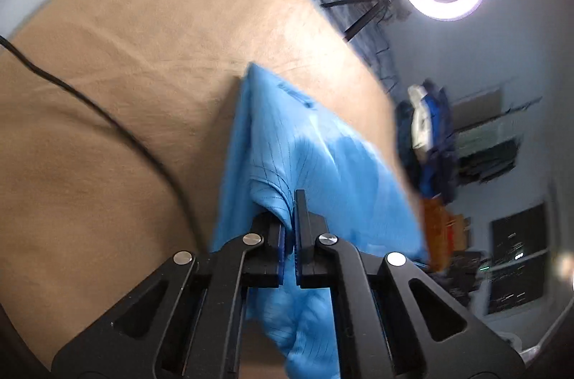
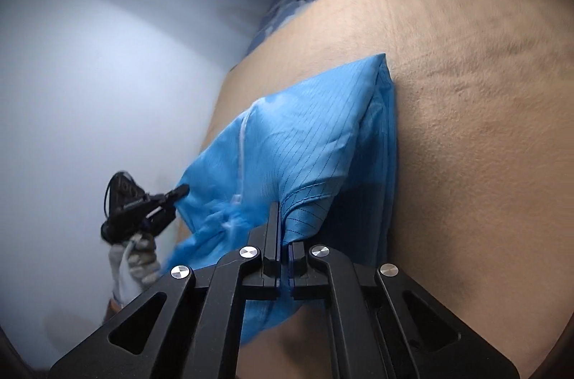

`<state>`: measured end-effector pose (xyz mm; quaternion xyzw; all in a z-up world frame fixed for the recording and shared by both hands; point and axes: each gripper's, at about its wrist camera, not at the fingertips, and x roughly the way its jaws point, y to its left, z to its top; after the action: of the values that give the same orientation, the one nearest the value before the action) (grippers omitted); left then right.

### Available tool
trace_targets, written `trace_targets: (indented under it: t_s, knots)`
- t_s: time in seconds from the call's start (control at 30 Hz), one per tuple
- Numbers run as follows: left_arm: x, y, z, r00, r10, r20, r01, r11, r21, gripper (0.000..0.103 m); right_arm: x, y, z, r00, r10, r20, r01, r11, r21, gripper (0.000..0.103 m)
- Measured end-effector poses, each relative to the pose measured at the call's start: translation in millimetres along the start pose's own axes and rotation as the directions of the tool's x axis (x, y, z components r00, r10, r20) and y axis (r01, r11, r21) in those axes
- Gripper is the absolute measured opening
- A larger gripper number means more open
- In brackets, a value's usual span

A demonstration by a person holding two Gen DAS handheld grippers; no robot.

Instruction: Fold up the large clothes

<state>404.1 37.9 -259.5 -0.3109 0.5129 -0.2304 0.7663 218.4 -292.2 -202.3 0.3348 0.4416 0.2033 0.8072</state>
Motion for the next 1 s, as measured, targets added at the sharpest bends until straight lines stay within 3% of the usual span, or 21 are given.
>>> trace_targets:
  t_s: [0.07,0.17,0.4,0.43,0.5,0.6,0.73,0.8,0.87,0.93,1.0]
  knots:
    - [17,10,-8,0.996,0.072,-0.054,-0.071,0.997,0.02,0.001,5,-8,-5,0.998,-0.058,-0.03,0.058,0.998,-0.02,0.002]
    - [28,11,-17,0.993,0.116,-0.035,-0.114,0.992,0.063,0.001,23,-21,-10,0.986,-0.157,-0.064,0.156,0.988,-0.024,0.002]
    - [28,0,-6,0.993,0.119,0.012,-0.119,0.987,0.109,0.001,15,-4,-4,0.974,-0.222,-0.042,0.217,0.97,-0.108,0.002]
    - [27,-2,-6,0.992,0.123,0.01,-0.123,0.984,0.127,0.002,10,1,-4,0.966,-0.257,-0.039,0.249,0.959,-0.136,0.005]
    - [21,-6,-6,0.988,0.154,0.018,-0.155,0.974,0.164,0.015,-3,10,-12,0.942,-0.336,-0.021,0.325,0.925,-0.196,0.008]
    - [-5,-13,-10,0.982,0.173,0.074,-0.185,0.959,0.215,0.015,-17,35,-16,0.913,-0.405,0.047,0.4,0.865,-0.302,0.009]
    - [-36,-27,-13,0.969,0.181,0.165,-0.22,0.939,0.263,0.015,-27,61,-8,0.897,-0.424,0.125,0.438,0.812,-0.387,0.009]
    - [-51,-32,-11,0.971,0.15,0.189,-0.197,0.945,0.26,0.016,-24,69,5,0.906,-0.397,0.145,0.421,0.82,-0.388,0.009]
    - [-55,-40,-6,0.97,0.138,0.201,-0.19,0.946,0.264,0.016,-16,81,18,0.912,-0.375,0.163,0.409,0.816,-0.409,0.017]
    - [-51,-52,-1,0.971,0.135,0.197,-0.189,0.937,0.294,0.016,-7,88,25,0.914,-0.362,0.185,0.407,0.802,-0.437,0.022]
    - [-34,-68,7,0.973,0.142,0.181,-0.196,0.924,0.33,0.016,11,93,38,0.929,-0.318,0.191,0.371,0.81,-0.454,0.024]
